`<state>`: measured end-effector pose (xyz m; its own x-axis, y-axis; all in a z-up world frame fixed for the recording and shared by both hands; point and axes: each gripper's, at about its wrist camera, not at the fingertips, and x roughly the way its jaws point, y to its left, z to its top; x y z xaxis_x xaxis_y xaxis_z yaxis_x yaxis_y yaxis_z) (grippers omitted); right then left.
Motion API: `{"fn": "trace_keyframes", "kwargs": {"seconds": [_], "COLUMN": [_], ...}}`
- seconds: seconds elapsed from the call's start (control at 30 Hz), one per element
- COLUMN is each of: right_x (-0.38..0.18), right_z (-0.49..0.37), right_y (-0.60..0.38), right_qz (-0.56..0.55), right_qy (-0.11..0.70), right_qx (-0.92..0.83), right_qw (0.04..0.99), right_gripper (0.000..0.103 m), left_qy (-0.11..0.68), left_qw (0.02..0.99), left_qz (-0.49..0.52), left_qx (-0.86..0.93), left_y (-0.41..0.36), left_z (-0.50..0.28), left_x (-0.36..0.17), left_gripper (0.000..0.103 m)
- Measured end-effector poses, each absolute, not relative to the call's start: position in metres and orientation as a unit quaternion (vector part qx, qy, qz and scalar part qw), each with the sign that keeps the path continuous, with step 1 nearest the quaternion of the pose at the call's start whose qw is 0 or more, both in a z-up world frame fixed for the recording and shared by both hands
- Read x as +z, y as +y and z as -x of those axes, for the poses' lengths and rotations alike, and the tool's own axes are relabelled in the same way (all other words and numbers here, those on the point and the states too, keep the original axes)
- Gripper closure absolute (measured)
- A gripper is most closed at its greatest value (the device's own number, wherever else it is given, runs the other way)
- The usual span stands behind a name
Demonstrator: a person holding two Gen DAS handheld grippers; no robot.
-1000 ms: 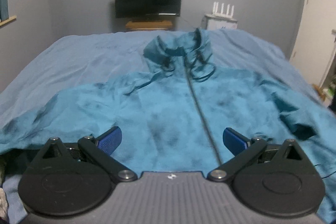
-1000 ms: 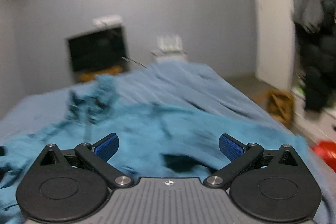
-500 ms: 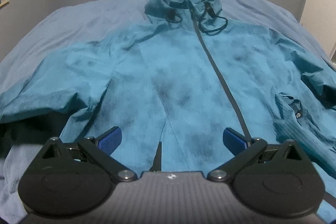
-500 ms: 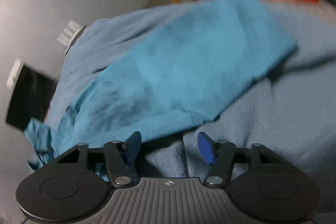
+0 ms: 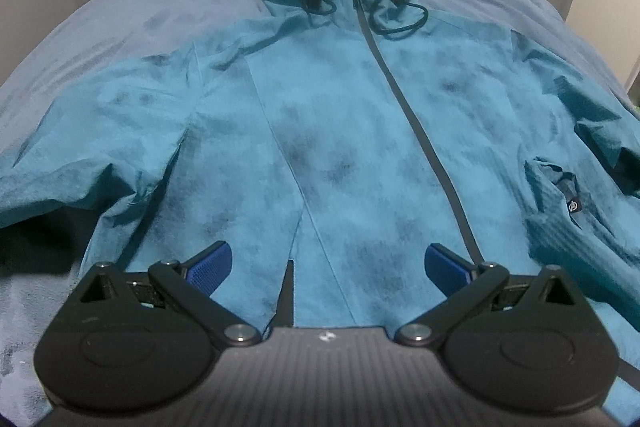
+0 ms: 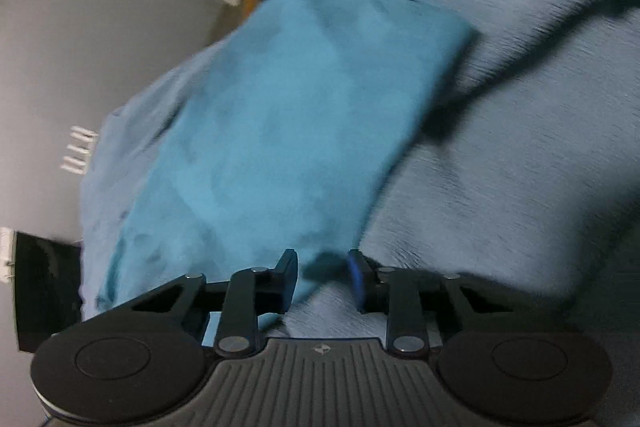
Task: Fold large clothes
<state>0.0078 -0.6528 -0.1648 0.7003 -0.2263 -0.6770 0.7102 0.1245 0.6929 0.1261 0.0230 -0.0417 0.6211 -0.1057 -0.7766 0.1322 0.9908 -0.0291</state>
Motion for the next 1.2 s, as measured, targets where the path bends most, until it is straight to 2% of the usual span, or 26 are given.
{"fn": "trace_keyframes", "kwargs": {"seconds": [0.07,0.27,0.33,0.37,0.4,0.53,0.77,0.97,1.07,1.2], "right_x": [-0.169,-0.170,-0.164,-0.161,-0.152,-0.099,0.026,0.121,0.140,0.136], "right_z": [-0.006,-0.010,-0.010,-0.010,-0.011,-0.014,-0.040,-0.099,-0.120,-0.150], "right_y": [-0.653,-0.649,-0.652,-0.649,-0.647,-0.617,-0.531,-0.425,-0.358,-0.279], "right_qz": [-0.578,-0.547,-0.526,-0.515,-0.502,-0.394,-0.188,-0.082,-0.061,-0.046], "right_qy": [0.197,0.181,0.172,0.163,0.157,0.116,0.062,0.016,0.012,0.036], "right_qx": [-0.327,-0.350,-0.362,-0.364,-0.364,-0.366,-0.282,-0.153,-0.075,0.010], "right_qw": [0.721,0.738,0.750,0.759,0.768,0.835,0.939,0.985,0.995,0.998], "right_gripper": [0.069,0.069,0.079,0.097,0.099,0.100,0.100,0.100,0.100,0.100], "left_qy": [0.432,0.433,0.432,0.431,0.430,0.431,0.427,0.425,0.423,0.420], "left_qw": [0.899,0.899,0.899,0.900,0.900,0.900,0.901,0.902,0.903,0.904], "left_qz": [-0.014,-0.013,-0.014,-0.014,-0.014,-0.016,-0.006,0.002,0.011,0.031], "left_qx": [-0.068,-0.070,-0.069,-0.069,-0.069,-0.072,-0.075,-0.080,-0.079,-0.075], "left_y": [0.024,0.023,0.023,0.022,0.021,0.020,0.023,0.026,0.029,0.037], "left_z": [-0.128,-0.129,-0.129,-0.129,-0.128,-0.128,-0.128,-0.128,-0.129,-0.131], "left_x": [-0.042,-0.043,-0.042,-0.042,-0.043,-0.043,-0.043,-0.042,-0.041,-0.041], "left_gripper": [0.000,0.000,0.000,0.000,0.000,0.000,0.000,0.000,0.000,0.000]}}
